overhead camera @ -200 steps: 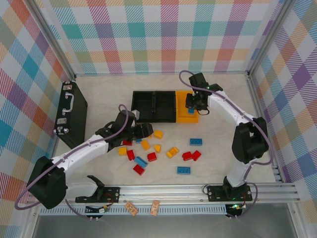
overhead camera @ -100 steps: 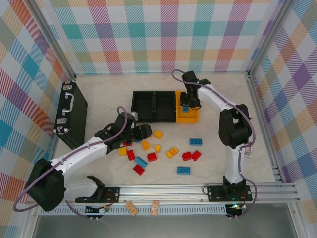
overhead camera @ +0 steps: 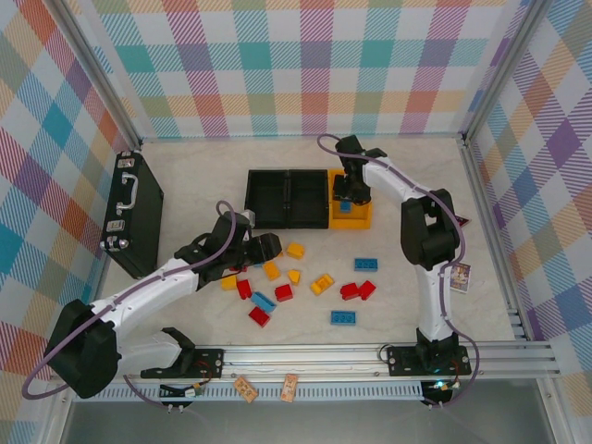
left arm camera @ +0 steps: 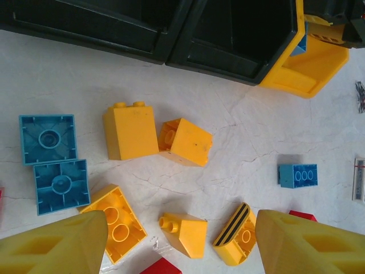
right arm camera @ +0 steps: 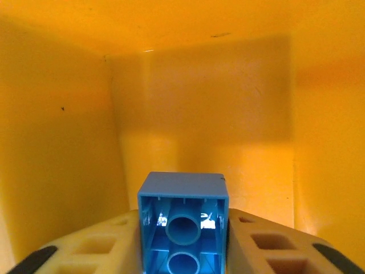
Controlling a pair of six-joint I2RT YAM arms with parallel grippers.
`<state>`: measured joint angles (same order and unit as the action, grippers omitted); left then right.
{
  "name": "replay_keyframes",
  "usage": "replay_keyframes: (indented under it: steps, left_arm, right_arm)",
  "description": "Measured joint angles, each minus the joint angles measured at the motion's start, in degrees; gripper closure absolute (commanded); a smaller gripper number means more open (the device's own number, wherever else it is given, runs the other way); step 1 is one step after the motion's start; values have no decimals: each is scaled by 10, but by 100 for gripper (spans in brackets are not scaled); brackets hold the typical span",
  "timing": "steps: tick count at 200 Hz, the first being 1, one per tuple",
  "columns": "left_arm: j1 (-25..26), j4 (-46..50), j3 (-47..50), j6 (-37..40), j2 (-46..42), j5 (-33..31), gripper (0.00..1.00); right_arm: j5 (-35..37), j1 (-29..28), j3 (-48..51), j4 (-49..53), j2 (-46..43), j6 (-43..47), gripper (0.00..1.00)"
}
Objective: Sort the legos into containers by color
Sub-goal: Place the lego in the container, then pick up the lego from the center of the table.
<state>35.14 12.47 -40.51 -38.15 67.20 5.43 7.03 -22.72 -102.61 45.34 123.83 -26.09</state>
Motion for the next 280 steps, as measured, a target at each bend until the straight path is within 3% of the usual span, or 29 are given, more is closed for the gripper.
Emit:
replay_keyframes:
  steps: [53, 92, 134, 170, 174, 179, 211, 280]
  left_arm:
    - [0, 1, 0, 0, -2, -5, 30]
    - [0, 3, 0, 0, -2, -4, 29]
    - [0, 12, 0, 0, -2, -4, 29]
    - [2, 31, -10, 4, -2, 11, 29]
    - [3, 33, -12, 5, -2, 14, 29]
    - [4, 37, -16, 5, -1, 16, 29]
    - [18, 39, -28, 12, 7, 26, 29]
    - [46, 39, -28, 14, 39, 26, 29]
  right_arm:
    - [0, 0, 9, 0, -34, 0, 50]
    - [0, -2, 64, -9, -140, -1, 46]
    - [0, -5, 193, -24, -275, -5, 38]
    - [0, -6, 302, -23, -353, -7, 27]
    - [0, -6, 312, -21, -360, -7, 18]
    - [0, -6, 326, -21, -368, -6, 16]
    - [0, -6, 401, -19, -404, -8, 17]
    - [-7, -25, 475, -42, -392, -22, 16]
